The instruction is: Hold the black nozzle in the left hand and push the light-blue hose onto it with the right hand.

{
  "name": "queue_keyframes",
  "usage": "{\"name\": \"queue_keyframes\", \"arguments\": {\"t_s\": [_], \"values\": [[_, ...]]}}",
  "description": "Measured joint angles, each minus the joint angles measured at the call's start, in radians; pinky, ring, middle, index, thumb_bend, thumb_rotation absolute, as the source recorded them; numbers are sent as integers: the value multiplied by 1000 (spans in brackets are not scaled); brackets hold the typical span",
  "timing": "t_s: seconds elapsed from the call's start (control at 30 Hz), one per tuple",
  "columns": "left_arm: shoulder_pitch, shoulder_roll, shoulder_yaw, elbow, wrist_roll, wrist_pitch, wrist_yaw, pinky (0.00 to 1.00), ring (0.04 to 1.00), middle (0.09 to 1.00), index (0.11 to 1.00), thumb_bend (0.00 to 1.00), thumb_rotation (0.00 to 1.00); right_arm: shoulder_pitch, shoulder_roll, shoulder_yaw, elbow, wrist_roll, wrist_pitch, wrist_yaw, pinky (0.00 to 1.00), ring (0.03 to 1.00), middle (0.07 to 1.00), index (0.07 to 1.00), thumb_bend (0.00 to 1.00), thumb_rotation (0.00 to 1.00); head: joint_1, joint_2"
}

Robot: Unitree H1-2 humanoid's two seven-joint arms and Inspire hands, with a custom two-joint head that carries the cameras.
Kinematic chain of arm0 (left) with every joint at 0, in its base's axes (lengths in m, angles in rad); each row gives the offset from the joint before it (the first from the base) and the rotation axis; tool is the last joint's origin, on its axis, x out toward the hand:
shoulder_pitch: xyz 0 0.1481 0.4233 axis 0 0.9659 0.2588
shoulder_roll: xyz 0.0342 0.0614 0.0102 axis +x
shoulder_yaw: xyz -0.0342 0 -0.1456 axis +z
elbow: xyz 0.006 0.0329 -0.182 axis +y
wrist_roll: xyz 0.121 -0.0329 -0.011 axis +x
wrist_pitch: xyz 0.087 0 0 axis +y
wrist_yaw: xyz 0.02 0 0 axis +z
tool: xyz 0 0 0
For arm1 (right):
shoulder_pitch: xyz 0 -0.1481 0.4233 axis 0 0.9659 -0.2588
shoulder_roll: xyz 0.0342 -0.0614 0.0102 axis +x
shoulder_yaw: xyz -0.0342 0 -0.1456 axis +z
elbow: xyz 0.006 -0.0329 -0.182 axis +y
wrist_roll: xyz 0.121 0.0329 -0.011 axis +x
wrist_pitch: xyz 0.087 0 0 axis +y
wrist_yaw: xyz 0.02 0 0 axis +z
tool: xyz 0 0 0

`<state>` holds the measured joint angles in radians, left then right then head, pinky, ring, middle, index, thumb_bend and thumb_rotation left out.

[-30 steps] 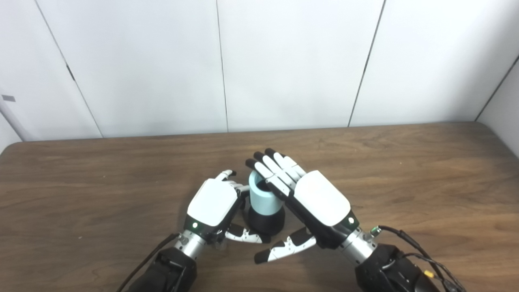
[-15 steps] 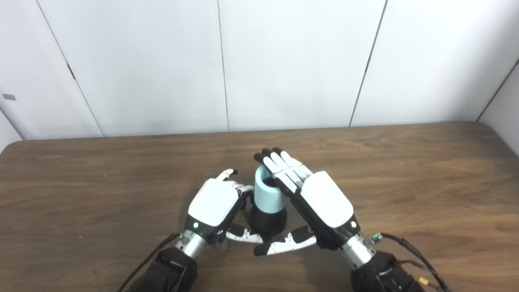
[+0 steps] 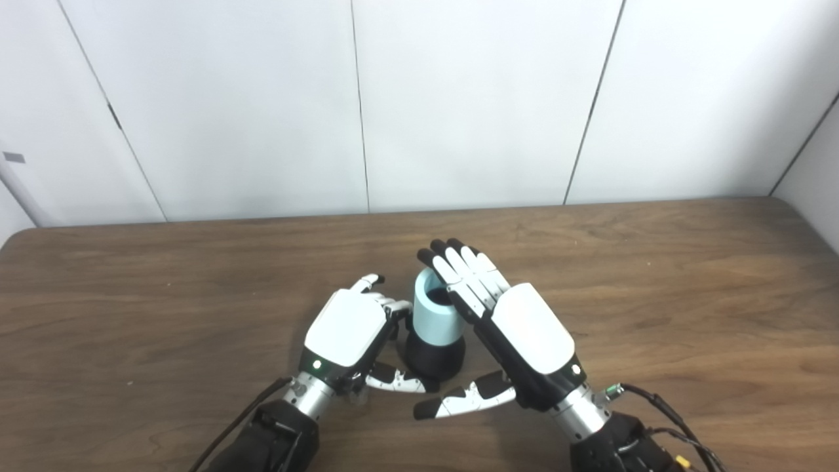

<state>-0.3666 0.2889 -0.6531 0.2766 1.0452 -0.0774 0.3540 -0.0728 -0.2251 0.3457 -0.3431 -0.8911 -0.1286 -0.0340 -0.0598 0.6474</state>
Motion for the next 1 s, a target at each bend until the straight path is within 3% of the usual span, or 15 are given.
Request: {"name": "queue_keyframes", "arguments": {"t_s": [0.47,0.9,1.0], "values": [[-4,-1,-4,7,2,-5,10,826,463,401,494,501,0,-56,30,-21,-4,-84,80,81,1000,1000,1000,1000,965,829,3,-8],[-5,-4,-3,9,0,-14,12,821,454,449,497,505,0,-90,42,-60,-52,-64,77,99,1000,1000,1000,1000,967,798,3,-12],[-8,-5,-3,13,0,-17,18,815,470,418,478,503,0,-110,44,-73,-72,-56,74,99,1000,1000,1000,1000,972,802,3,-12]]}}
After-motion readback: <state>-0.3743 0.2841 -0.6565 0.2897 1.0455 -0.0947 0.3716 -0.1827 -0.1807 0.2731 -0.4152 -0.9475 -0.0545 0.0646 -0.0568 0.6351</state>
